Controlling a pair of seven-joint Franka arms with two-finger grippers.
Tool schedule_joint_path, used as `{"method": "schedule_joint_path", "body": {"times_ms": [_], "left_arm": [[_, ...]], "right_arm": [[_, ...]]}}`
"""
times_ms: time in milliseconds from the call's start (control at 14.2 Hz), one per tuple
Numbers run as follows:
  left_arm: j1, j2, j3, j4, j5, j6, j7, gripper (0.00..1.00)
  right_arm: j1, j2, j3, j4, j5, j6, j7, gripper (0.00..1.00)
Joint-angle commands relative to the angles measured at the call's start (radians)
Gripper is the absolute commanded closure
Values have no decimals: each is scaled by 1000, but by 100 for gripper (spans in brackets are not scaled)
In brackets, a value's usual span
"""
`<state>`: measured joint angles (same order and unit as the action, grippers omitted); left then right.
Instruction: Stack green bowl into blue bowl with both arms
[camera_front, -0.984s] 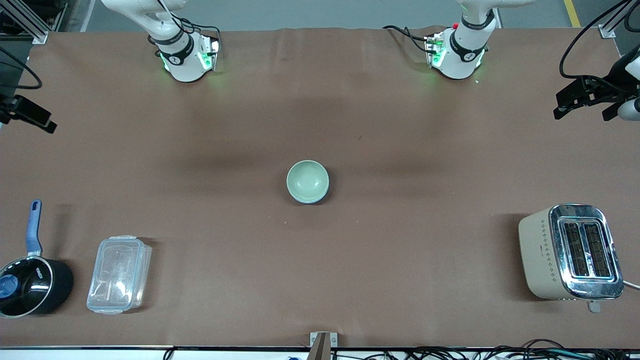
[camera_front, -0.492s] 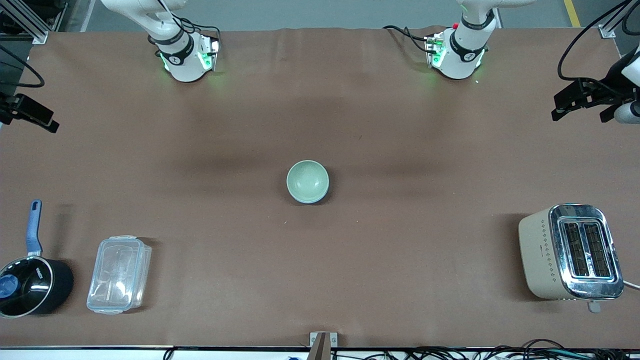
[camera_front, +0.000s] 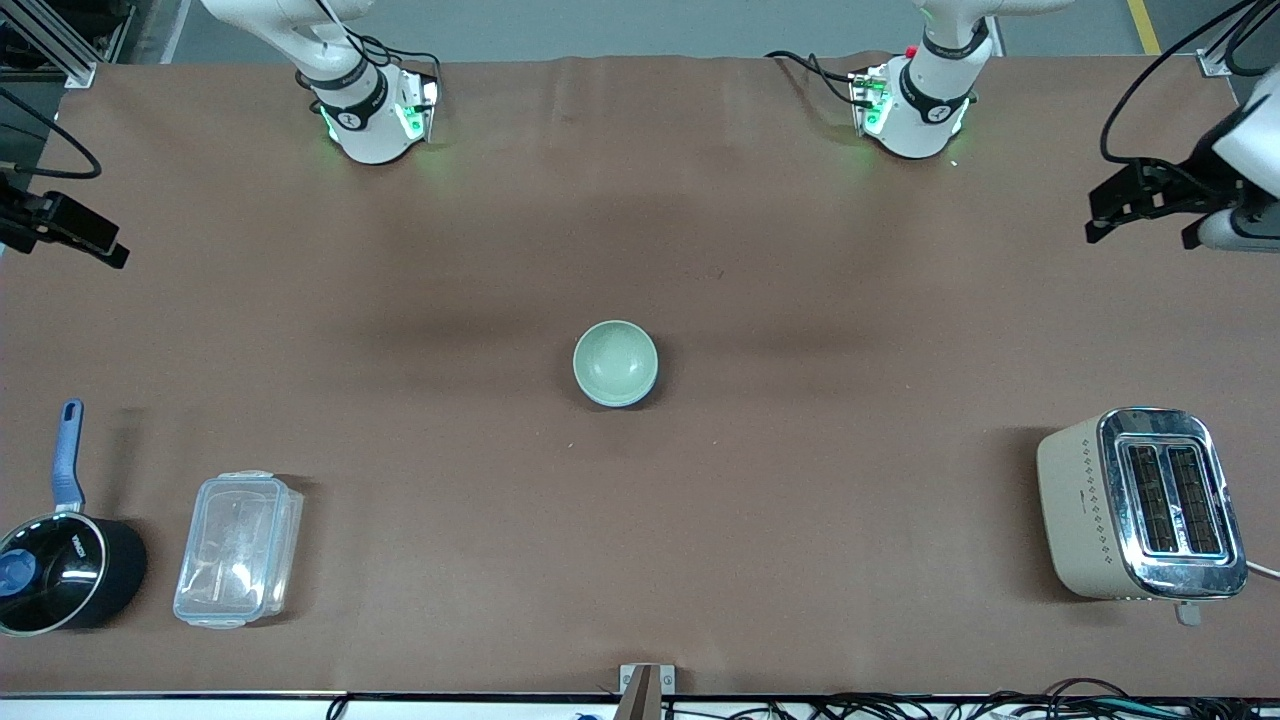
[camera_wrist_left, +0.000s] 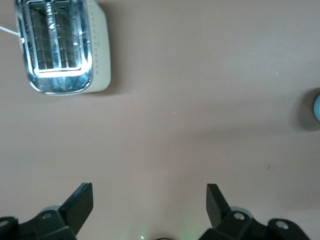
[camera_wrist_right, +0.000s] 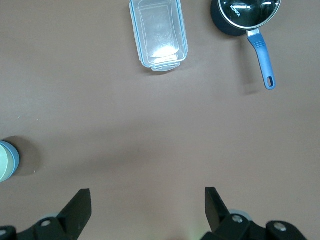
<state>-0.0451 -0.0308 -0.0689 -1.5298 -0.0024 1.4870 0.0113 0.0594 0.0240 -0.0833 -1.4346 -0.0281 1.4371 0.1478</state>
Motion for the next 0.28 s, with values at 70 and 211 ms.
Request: {"method": "schedule_joint_path", "body": {"times_ms": [70, 211], "left_arm": [[-7, 2, -12, 5, -7, -5, 13, 0], [-6, 2, -11, 7, -7, -5, 16, 0]], "right_arm": [[2, -12, -1, -4, 14, -12, -10, 0], [10, -12, -1, -3, 14, -14, -11, 0]]}}
